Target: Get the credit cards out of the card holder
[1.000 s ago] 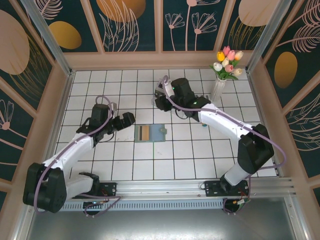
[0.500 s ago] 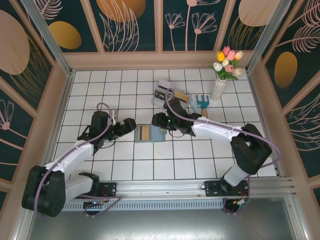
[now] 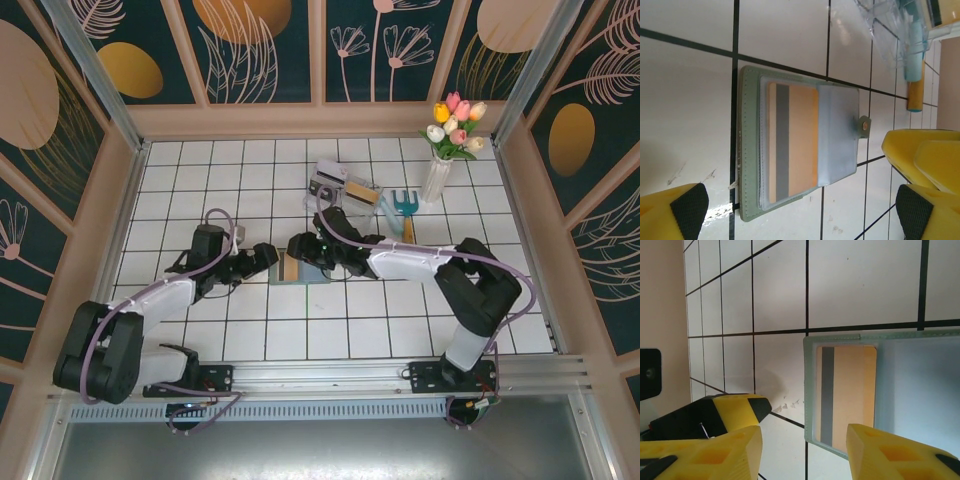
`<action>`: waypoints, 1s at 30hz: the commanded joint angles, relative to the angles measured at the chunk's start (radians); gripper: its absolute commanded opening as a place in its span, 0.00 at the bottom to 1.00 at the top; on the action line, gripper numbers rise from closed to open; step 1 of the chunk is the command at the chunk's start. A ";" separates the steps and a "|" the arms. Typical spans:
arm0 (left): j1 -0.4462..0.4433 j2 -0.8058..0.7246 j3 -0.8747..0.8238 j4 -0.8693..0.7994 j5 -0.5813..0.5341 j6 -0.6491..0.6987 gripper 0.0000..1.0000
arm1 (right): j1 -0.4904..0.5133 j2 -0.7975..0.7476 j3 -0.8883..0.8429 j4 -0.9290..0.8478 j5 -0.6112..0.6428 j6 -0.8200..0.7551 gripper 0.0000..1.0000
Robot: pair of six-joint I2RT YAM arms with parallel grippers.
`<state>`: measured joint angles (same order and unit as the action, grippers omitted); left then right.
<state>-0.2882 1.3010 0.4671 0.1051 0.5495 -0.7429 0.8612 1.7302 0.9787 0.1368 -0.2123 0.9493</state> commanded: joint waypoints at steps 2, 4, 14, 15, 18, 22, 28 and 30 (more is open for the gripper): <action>-0.023 0.039 0.008 0.045 -0.008 -0.025 0.95 | 0.004 0.036 -0.015 0.077 -0.046 0.038 0.49; -0.036 0.055 0.009 0.051 -0.018 -0.030 0.93 | 0.004 0.049 -0.019 0.087 -0.051 0.048 0.48; -0.059 0.108 0.007 0.059 -0.047 -0.009 0.76 | 0.006 0.107 0.035 -0.017 -0.053 0.033 0.34; -0.058 0.111 0.007 0.063 -0.045 -0.011 0.72 | 0.005 0.112 0.040 -0.034 -0.042 0.031 0.33; -0.058 0.108 0.012 0.071 -0.035 -0.024 0.61 | 0.001 0.114 0.055 -0.085 0.000 0.016 0.32; -0.059 0.064 0.015 0.046 -0.095 -0.026 0.59 | -0.002 0.134 0.082 -0.136 0.017 -0.002 0.31; -0.063 0.073 0.018 0.102 -0.025 -0.042 0.49 | -0.005 0.174 0.104 -0.137 0.004 -0.010 0.29; -0.066 0.089 0.026 0.112 -0.022 -0.044 0.44 | -0.005 0.182 0.109 -0.137 0.004 -0.009 0.28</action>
<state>-0.3466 1.3724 0.4679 0.1741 0.4988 -0.7792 0.8600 1.8931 1.0557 0.0364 -0.2176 0.9554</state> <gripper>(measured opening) 0.451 0.286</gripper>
